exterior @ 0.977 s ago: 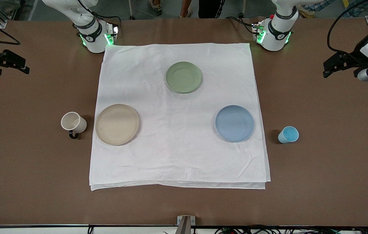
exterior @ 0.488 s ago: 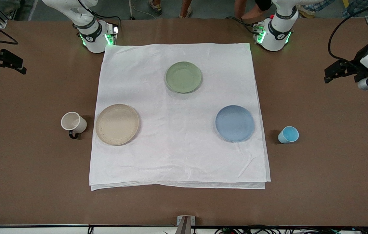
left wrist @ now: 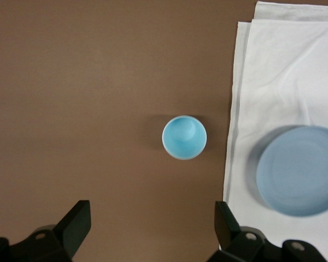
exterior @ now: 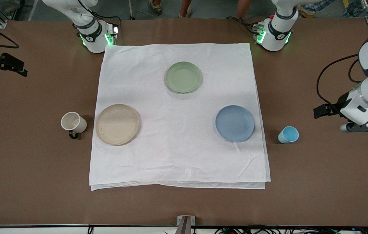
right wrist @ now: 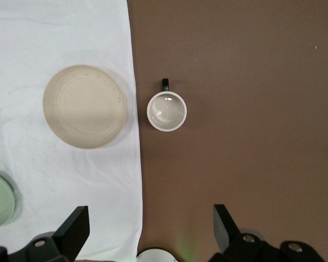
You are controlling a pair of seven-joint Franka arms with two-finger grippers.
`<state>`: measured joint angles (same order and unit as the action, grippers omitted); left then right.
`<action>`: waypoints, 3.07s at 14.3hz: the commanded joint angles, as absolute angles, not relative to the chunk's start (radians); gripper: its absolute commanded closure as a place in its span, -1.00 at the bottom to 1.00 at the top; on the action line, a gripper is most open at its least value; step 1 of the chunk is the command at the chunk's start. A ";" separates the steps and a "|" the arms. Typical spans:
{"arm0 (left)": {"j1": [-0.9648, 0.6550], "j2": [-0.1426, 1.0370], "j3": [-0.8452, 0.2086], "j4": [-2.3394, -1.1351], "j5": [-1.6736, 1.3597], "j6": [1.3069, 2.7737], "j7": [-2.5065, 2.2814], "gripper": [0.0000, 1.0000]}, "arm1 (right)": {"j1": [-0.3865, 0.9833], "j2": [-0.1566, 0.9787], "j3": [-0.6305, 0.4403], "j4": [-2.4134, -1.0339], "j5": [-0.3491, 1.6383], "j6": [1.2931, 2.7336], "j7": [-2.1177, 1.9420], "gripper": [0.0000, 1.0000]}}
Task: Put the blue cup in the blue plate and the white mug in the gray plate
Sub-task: 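Grasp the white mug with the right gripper while the left gripper grasps the blue cup, then lift the mug onto the beige plate while the left gripper places the cup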
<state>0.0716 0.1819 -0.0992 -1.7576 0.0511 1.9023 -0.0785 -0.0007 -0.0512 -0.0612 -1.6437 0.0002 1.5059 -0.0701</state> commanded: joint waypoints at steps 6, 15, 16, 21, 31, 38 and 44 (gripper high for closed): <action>0.101 0.340 -0.101 -1.945 0.067 2.311 -0.080 -0.54 | -0.011 0.322 -0.060 -1.685 0.024 1.907 -0.031 -1.00; 0.104 0.466 -0.101 -1.956 0.067 2.391 -0.080 0.40 | -0.009 0.442 -0.060 -1.970 0.092 2.321 0.011 -0.68; 0.104 0.466 -0.101 -1.956 0.067 2.391 -0.080 0.62 | -0.008 0.445 -0.060 -1.977 0.092 2.321 0.011 -0.51; 0.091 0.378 -0.129 -1.967 0.066 2.297 -0.107 1.00 | -0.008 0.445 -0.058 -1.977 0.092 2.306 0.002 0.99; 0.046 0.305 -0.400 -2.005 0.066 2.206 -0.523 1.00 | 0.034 0.330 0.096 -1.917 0.198 2.083 0.348 0.99; -0.015 0.400 -0.400 -2.008 0.123 2.269 -0.664 0.98 | 0.094 0.365 0.130 -2.022 0.195 2.325 0.393 0.86; 0.002 0.368 -0.400 -1.961 0.123 2.247 -0.663 -1.00 | 0.091 0.376 0.129 -1.968 0.152 2.304 0.387 -1.00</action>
<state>-0.0071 0.4111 -0.3974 -1.9877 0.0990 2.2759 -0.6441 0.0990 0.3838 0.1252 -1.9967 0.1718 2.3183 0.3879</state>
